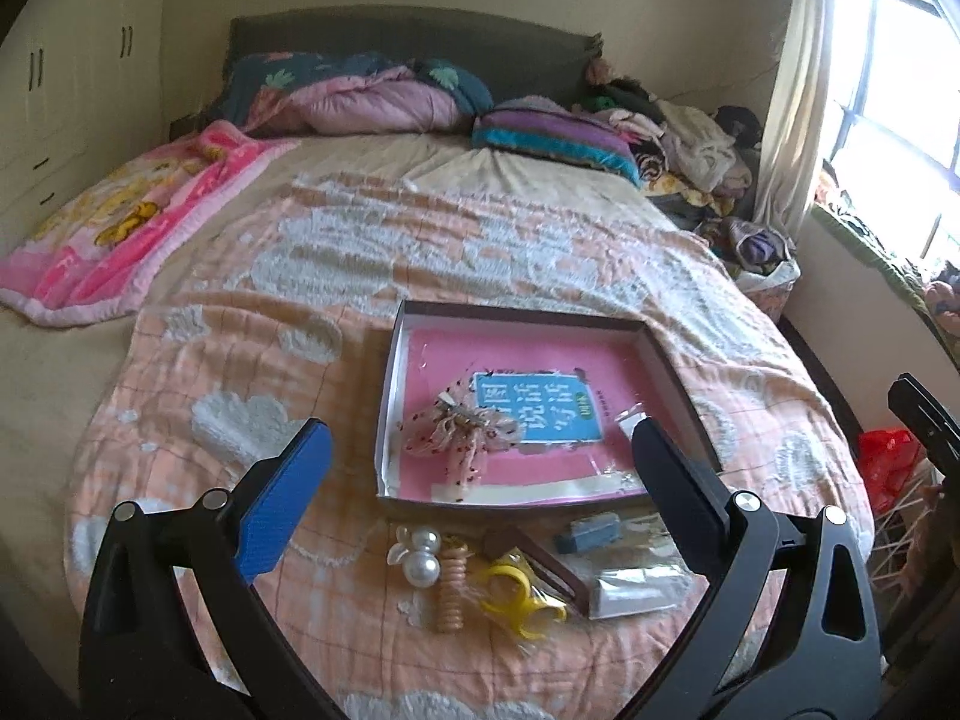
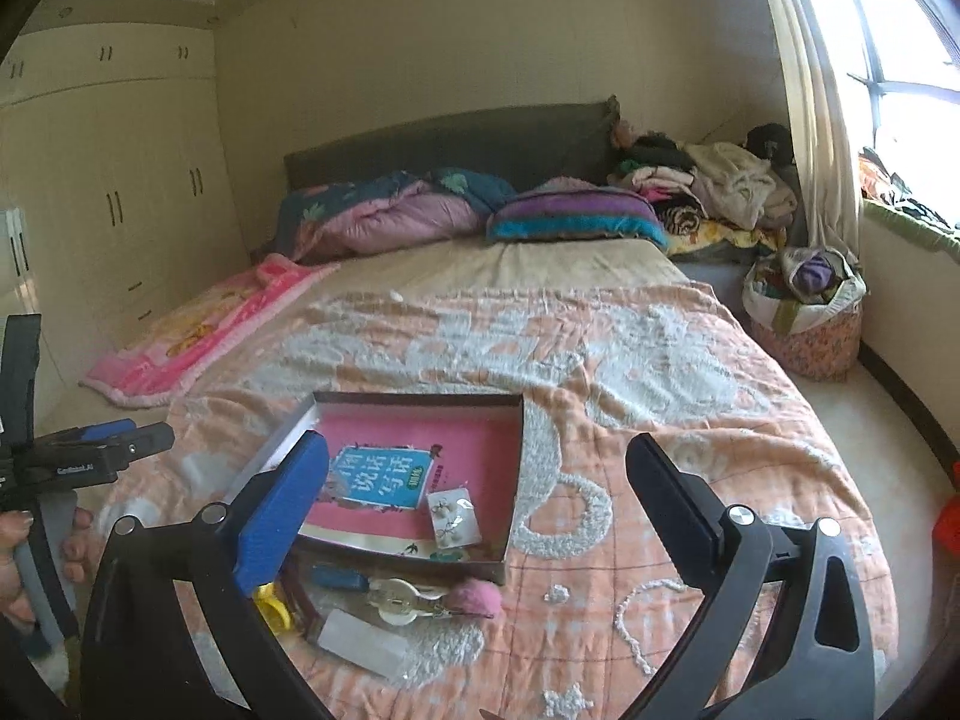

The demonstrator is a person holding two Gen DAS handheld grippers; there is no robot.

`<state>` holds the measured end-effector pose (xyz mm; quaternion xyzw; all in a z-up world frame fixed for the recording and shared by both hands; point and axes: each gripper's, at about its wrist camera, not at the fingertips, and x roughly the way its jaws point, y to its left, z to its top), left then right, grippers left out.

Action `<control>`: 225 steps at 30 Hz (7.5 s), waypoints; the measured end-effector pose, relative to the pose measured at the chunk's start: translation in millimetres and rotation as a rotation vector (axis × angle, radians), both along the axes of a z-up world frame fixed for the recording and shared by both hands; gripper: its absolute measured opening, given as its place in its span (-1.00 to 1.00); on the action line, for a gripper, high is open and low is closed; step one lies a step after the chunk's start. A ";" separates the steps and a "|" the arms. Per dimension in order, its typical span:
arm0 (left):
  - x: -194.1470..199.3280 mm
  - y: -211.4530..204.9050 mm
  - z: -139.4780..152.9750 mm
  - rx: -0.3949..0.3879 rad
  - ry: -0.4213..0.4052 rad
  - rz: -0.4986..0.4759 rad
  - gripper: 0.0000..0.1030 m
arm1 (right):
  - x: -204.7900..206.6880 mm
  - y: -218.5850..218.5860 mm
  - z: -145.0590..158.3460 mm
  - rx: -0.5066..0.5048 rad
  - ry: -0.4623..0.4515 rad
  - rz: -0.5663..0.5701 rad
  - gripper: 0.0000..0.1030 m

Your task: Organize jewelry

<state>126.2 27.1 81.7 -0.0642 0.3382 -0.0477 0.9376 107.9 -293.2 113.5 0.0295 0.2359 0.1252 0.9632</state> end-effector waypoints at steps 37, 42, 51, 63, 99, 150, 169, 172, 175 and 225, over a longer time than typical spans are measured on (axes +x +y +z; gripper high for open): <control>-97.9 -17.3 -20.5 0.068 0.025 -0.044 0.81 | -81.3 21.7 -17.4 -0.009 0.054 0.128 0.92; -103.6 -18.6 -41.7 0.083 0.076 -0.055 0.81 | -85.0 25.0 -26.0 -0.024 0.072 0.136 0.92; -105.7 -19.9 -65.6 0.071 0.140 -0.074 0.81 | -83.7 32.0 -47.1 -0.036 0.134 0.159 0.92; -89.7 -24.0 -104.7 -0.007 0.244 -0.119 0.81 | -68.1 26.6 -91.6 -0.025 0.258 0.161 0.92; -5.0 -24.0 -160.5 -0.311 0.355 -0.071 -0.23 | 27.3 49.8 -165.7 0.160 0.516 0.142 0.92; -18.5 -67.8 -72.8 -0.124 0.146 -0.232 -0.24 | -12.0 -10.5 -79.7 0.122 0.201 0.061 -0.39; 38.9 -103.6 -38.2 -0.076 0.084 -0.282 -0.24 | -4.7 -49.0 -43.9 0.071 0.097 -0.016 -0.40; 49.9 -100.3 -32.2 -0.072 0.074 -0.273 -0.24 | -1.5 -48.2 -38.9 0.065 0.085 -0.009 -0.40; 59.5 -96.8 -30.4 -0.064 0.073 -0.261 -0.24 | 8.2 -43.0 -33.7 0.059 0.086 0.009 -0.40; 87.7 -40.5 -100.4 -0.035 0.216 -0.173 0.15 | 176.7 65.1 -139.8 -0.209 0.430 0.115 -0.37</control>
